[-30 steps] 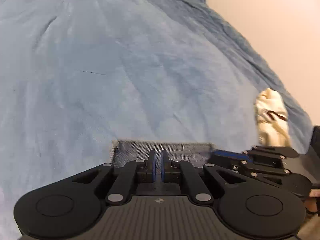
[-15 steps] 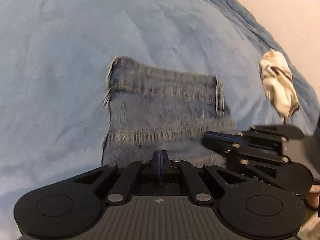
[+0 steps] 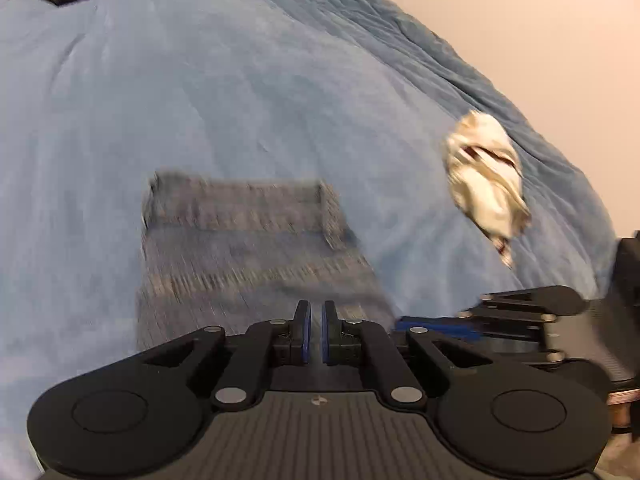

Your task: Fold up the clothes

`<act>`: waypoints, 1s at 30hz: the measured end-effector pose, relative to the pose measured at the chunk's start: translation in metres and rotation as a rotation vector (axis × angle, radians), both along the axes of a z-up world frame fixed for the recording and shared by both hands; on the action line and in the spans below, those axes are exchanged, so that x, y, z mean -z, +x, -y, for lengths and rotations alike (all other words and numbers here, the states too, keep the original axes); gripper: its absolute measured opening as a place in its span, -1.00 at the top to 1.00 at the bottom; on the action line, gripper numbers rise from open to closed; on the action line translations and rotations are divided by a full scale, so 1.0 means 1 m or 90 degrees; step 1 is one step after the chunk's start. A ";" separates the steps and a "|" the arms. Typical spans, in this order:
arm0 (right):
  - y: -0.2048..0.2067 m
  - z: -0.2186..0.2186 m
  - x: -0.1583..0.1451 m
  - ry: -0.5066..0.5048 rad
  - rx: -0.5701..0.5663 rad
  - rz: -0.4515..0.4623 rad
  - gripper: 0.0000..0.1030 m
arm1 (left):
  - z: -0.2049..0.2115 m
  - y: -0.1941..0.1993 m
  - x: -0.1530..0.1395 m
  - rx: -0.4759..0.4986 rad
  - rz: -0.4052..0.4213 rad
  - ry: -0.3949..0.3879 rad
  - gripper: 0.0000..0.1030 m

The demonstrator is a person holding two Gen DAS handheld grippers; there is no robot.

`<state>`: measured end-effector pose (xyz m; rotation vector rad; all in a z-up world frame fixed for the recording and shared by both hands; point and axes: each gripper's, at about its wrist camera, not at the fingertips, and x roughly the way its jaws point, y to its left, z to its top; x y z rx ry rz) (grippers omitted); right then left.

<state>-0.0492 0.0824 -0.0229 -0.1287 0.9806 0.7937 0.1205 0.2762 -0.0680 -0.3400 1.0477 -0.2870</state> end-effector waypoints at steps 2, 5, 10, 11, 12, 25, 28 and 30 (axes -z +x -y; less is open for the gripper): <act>-0.016 0.006 0.008 -0.023 -0.009 -0.022 0.80 | 0.011 -0.018 0.010 0.015 -0.032 -0.002 0.93; -0.040 0.026 0.013 -0.051 -0.008 -0.044 0.81 | 0.026 -0.044 0.034 0.026 -0.099 -0.019 0.93; -0.061 0.060 0.016 -0.072 0.005 -0.083 0.80 | 0.055 -0.083 0.058 0.054 -0.156 -0.038 0.93; -0.061 0.062 0.013 -0.070 0.010 -0.082 0.80 | 0.059 -0.086 0.058 0.055 -0.154 -0.031 0.93; -0.061 0.064 0.009 -0.069 0.016 -0.081 0.79 | 0.060 -0.086 0.055 0.050 -0.153 -0.032 0.93; -0.091 0.046 0.005 -0.079 -0.050 -0.092 0.81 | 0.093 -0.091 0.045 0.088 -0.128 -0.022 0.93; -0.092 0.062 0.021 -0.075 -0.019 -0.126 0.89 | 0.096 -0.097 0.062 0.092 -0.139 -0.017 0.92; -0.091 0.067 0.022 -0.071 -0.014 -0.138 0.90 | 0.091 -0.098 0.063 0.077 -0.150 -0.037 0.93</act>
